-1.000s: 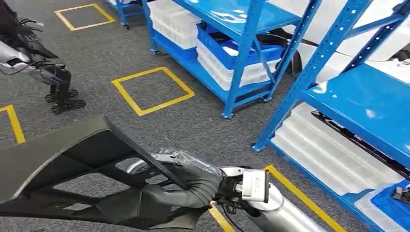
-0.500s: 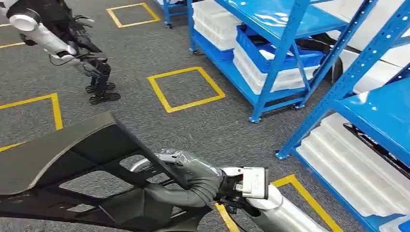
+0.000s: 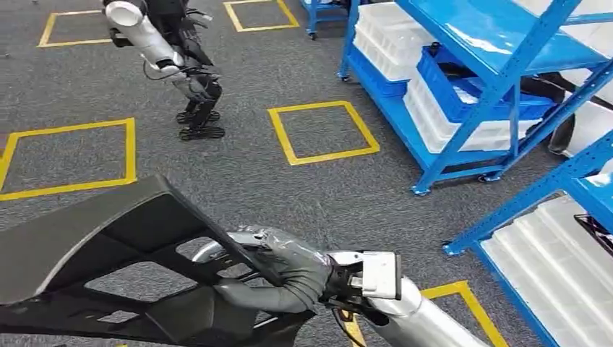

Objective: Take the parts from the cabinet and place them on the table.

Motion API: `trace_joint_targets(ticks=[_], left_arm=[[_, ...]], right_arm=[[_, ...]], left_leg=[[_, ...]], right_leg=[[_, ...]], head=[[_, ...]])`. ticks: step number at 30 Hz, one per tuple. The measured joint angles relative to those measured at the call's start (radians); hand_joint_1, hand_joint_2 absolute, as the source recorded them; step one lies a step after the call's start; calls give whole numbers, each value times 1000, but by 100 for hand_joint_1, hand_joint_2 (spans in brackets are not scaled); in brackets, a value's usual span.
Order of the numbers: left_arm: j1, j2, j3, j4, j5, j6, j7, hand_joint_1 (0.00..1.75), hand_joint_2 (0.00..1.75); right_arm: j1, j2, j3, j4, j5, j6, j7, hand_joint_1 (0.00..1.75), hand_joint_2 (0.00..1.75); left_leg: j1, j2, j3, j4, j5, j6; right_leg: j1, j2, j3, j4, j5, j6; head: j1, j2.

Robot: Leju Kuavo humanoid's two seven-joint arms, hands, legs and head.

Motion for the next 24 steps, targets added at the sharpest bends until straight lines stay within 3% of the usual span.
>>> trace_joint_targets(ticks=[1,2,3,4,5,6,7,8,9,11,12,13,14,16,17,18,19,20,21,22,23,24], left_arm=[[0,0,1,0,-2,0,0,0,175],[0,-1,2,0,-2,0,0,0,175],[0,-3,2,0,-3,-1,0,0,175],[1,-4,3,0,-3,-2,0,0,175],[1,-5,3,0,-3,-3,-1,0,175],[0,-6,4,0,-3,-3,-1,0,175],[0,-11,5,0,-3,-3,-1,0,175],[-3,-13,6,-1,-3,-1,0,0,175],[0,-13,10,-1,-6,0,2,0,175],[10,-14,16,-1,-11,2,10,0,175],[12,-14,21,-2,-10,3,11,0,175],[13,-16,25,-2,-10,4,11,0,175],[10,-16,27,-2,-10,5,11,0,175],[2,-16,29,-3,-9,5,13,0,175],[2,-16,29,-3,-10,5,13,0,175],[4,-17,29,-3,-10,5,14,0,175],[8,-17,30,-3,-10,5,13,0,175],[8,-17,31,-3,-11,5,11,0,175],[7,-16,34,-3,-11,5,11,0,175],[5,-16,37,-3,-13,5,11,0,175],[0,-17,39,-3,-13,4,11,0,175],[-1,-17,42,-3,-13,4,11,0,175]], right_arm=[[0,-1,0,0,0,0,0,175,175],[0,-1,0,0,0,0,0,175,175],[0,-1,0,-1,0,-2,3,175,175],[0,-1,0,-2,0,-4,7,175,175],[0,-1,0,-4,0,-6,10,175,175],[-1,-1,0,-6,0,-9,11,175,175],[-1,-2,-1,-6,-1,-10,11,175,175],[1,-4,-2,-8,-2,-12,11,175,175],[2,-6,-2,-9,-2,-14,11,175,175],[2,-6,-2,-12,-3,-15,11,175,175],[2,-5,-2,-14,-3,-15,10,175,175],[2,-4,-2,-15,-2,-15,10,175,175],[2,-4,-2,-19,-2,-15,10,175,175],[6,-4,-1,-20,-2,-15,10,175,175],[8,-4,0,-20,-2,-15,10,175,175],[8,-4,0,-20,-2,-15,10,175,175],[8,-4,0,-20,-2,-15,10,175,175],[8,-4,0,-20,-2,-15,10,175,175],[8,-4,0,-20,-2,-15,10,175,175],[8,-4,0,-21,-2,-15,10,175,175],[7,-4,-1,-22,-2,-15,10,175,175],[7,-4,0,-22,-2,-15,12,175,175]], left_leg=[[-3,-11,0,0,0,3],[-6,-23,0,1,0,3],[-8,-35,1,1,0,3],[-9,-48,2,1,0,3],[-10,-62,4,1,0,3],[-11,-75,7,1,0,3],[-8,-84,4,1,0,3],[-12,-97,1,5,1,1],[-7,-105,-6,5,3,-3],[-3,-123,-8,-2,9,-15],[-4,-127,-9,1,6,-19],[-10,-77,-15,16,-9,-21],[-9,-39,-41,70,-46,-27],[-1,-13,-118,227,-115,-38],[3,-8,-146,285,-130,-43],[9,-4,-151,296,-122,-47],[14,1,-130,258,-93,-52],[18,7,-91,184,-54,-55],[20,22,-42,93,-13,-59],[20,56,-2,16,6,-62],[8,61,2,7,-4,-52],[6,49,-2,9,-3,-37]], right_leg=[[0,5,-43,88,-31,-1],[1,7,-73,142,-37,-4],[3,9,-78,140,-19,-8],[6,12,-60,94,18,-13],[8,20,-26,11,68,-20],[11,41,14,-82,119,-28],[12,92,37,-147,147,-37],[7,101,44,-166,146,-39],[12,91,47,-172,140,-35],[13,77,49,-176,141,-39],[2,62,57,-193,148,-44],[5,50,63,-198,150,-46],[6,37,64,-199,149,-49],[7,5,65,-198,147,-50],[7,-9,64,-198,146,-50],[7,-21,65,-198,145,-48],[7,-31,66,-197,142,-45],[6,-41,68,-196,139,-41],[4,-51,72,-194,135,-35],[4,-60,75,-190,130,-28],[13,-68,72,-184,125,-20],[11,-74,71,-183,124,-16]], head=[[0,0],[0,0],[0,0],[0,0],[0,0],[0,0],[0,0],[-2,0],[1,0],[0,0],[-1,0],[-2,0],[-3,0],[-3,0],[-3,0],[-3,0],[-3,0],[-3,0],[-3,0],[-3,0],[-5,0],[-3,0]])
